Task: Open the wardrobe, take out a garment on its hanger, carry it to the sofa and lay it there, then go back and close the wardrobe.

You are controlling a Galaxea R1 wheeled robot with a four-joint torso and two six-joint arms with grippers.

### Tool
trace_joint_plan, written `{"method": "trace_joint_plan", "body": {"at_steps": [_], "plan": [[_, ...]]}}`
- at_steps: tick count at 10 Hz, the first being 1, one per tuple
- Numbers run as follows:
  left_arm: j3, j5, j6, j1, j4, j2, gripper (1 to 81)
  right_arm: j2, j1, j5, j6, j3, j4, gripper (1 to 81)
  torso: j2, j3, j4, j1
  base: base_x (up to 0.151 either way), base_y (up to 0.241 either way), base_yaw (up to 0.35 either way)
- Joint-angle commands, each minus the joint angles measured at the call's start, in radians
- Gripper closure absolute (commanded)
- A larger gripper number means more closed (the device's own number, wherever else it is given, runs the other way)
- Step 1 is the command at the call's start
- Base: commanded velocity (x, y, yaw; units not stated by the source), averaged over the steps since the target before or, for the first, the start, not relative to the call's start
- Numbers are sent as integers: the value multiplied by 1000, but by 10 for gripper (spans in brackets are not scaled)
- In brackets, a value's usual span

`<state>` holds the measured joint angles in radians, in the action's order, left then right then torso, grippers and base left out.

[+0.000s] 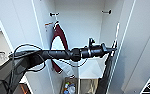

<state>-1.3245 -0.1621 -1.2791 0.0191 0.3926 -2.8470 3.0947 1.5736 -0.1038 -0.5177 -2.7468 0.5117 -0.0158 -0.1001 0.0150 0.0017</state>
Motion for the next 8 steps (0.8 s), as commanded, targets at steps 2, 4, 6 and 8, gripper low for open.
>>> {"method": "trace_joint_plan", "body": {"at_steps": [2, 4, 6, 8], "plan": [[13, -56, 20, 167, 19, 3, 811, 12, -31, 46, 2, 7, 8, 10, 0, 0, 0, 0, -118, 0, 0], [13, -54, 20, 167, 19, 4, 811, 12, -31, 46, 2, 7, 10, 10, 0, 0, 0, 0, -118, 0, 0], [16, -56, 20, 167, 19, 9, 811, 12, -31, 46, 2, 9, 10, 10, 0, 0, 0, 0, -119, 0, 0], [24, -56, 20, 166, 20, 10, 811, 12, -30, 46, 2, 7, 8, 10, 0, 0, 0, 0, -119, 0, 0]]}}
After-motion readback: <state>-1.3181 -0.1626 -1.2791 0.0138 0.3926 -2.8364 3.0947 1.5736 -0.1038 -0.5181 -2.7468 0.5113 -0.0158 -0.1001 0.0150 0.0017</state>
